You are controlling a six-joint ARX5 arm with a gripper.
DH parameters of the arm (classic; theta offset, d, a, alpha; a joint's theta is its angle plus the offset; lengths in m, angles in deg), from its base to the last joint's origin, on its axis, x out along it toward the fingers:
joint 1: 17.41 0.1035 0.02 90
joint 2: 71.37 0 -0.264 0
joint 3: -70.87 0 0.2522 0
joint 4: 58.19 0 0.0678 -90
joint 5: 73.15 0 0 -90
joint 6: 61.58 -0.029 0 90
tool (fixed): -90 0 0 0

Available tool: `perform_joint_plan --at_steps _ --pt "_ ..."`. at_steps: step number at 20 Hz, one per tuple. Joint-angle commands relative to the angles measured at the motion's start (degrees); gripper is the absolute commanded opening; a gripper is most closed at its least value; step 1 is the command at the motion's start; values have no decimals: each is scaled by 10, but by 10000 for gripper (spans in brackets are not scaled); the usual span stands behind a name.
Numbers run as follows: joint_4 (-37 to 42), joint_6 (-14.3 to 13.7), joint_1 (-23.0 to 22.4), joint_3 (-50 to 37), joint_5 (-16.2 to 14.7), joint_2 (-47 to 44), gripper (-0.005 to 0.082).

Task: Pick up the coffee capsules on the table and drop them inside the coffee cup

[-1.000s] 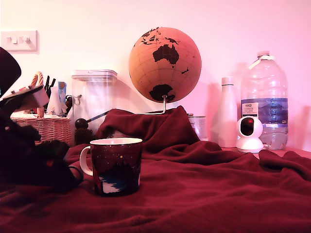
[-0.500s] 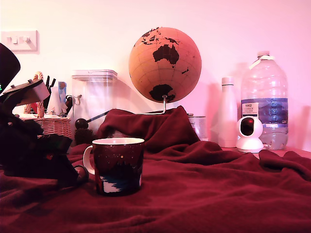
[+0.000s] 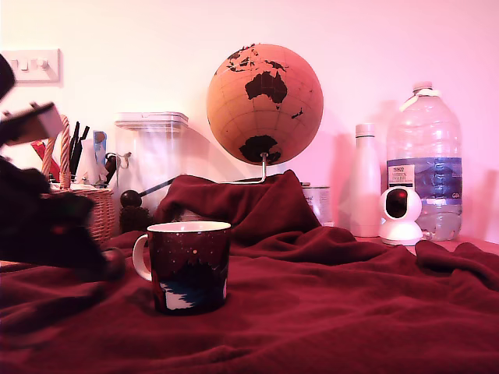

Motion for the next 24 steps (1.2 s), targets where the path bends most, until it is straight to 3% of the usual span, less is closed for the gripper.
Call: perform_joint_plan --at_steps 1,6,11,13,17,24 --pt "-29 -15 5 -8 0 21 177" --pt "-108 -16 6 -8 0 95 177" --pt "-177 -13 5 -8 -30 180 177" --pt "-198 -12 4 -8 -58 212 177" --pt "-208 0 -20 -8 -106 258 177" --pt "-201 16 -76 -8 -111 261 177"
